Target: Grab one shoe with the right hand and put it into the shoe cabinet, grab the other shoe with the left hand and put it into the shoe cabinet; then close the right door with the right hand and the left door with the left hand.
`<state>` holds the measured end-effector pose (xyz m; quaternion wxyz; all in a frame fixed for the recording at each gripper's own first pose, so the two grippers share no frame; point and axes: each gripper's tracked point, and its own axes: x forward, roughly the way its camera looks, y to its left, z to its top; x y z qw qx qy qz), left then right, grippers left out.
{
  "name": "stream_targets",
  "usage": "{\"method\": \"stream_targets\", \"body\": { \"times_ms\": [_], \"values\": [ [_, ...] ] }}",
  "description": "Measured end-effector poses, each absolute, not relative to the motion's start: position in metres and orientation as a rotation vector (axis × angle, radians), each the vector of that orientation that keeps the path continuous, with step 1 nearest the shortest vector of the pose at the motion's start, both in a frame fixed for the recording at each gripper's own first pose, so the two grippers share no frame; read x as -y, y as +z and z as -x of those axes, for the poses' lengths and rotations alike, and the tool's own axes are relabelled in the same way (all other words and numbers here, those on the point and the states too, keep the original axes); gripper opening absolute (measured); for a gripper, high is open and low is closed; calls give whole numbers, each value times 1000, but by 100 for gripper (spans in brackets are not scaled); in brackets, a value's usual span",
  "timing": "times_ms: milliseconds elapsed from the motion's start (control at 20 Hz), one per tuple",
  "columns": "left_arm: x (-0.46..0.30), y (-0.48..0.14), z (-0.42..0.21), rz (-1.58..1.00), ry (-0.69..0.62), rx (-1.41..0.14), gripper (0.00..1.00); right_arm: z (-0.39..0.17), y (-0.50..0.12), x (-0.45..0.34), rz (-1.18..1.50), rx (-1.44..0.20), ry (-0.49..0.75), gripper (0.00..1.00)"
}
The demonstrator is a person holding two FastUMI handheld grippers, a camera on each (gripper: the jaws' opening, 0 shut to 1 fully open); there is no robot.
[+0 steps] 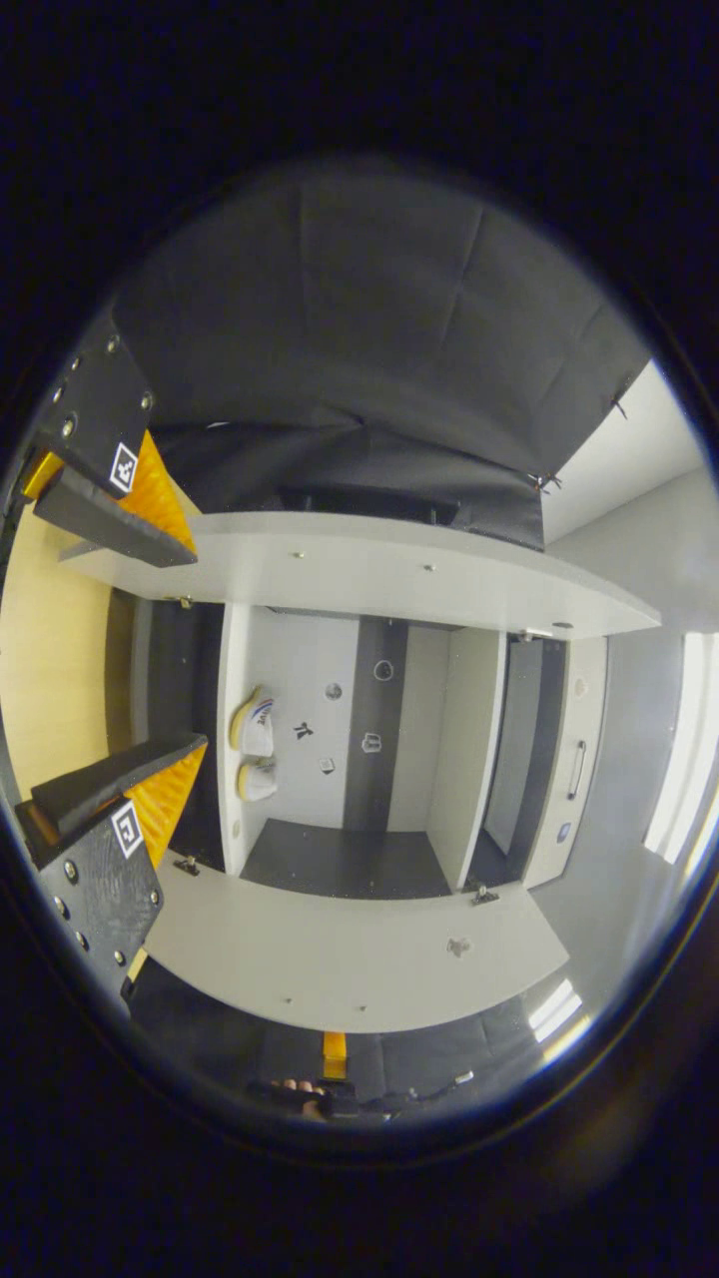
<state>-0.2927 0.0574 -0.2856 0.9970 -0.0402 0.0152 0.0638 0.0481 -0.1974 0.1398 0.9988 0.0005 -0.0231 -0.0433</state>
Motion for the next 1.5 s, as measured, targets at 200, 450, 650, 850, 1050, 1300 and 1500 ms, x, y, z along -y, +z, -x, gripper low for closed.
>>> {"method": "stream_targets", "body": {
  "times_ms": [200, 450, 650, 850, 1050, 1300, 1500],
  "values": [
    [-73, -289, 295, 75, 115, -29, 95, -51, 144, 193, 10, 62, -94, 97],
    [-89, -286, 293, 72, 88, -14, 94, -48, 144, 192, -7, 50, -93, 97],
    [-102, -285, 292, 72, 125, -22, 95, -45, 144, 183, -28, 59, -123, 97],
    [-110, -276, 292, 80, 126, 3, 94, -42, 144, 164, -28, 56, -96, 97],
    [-114, -283, 297, 74, 120, -26, 95, -45, 144, 138, -67, 59, -35, 98],
    [-124, -291, 308, 55, 128, -61, 94, -52, 142, 81, -117, 46, 98, 98],
    [-139, -295, 318, 66, 184, -70, 95, -79, 142, 25, -157, 33, 196, 98]
  ]
}}
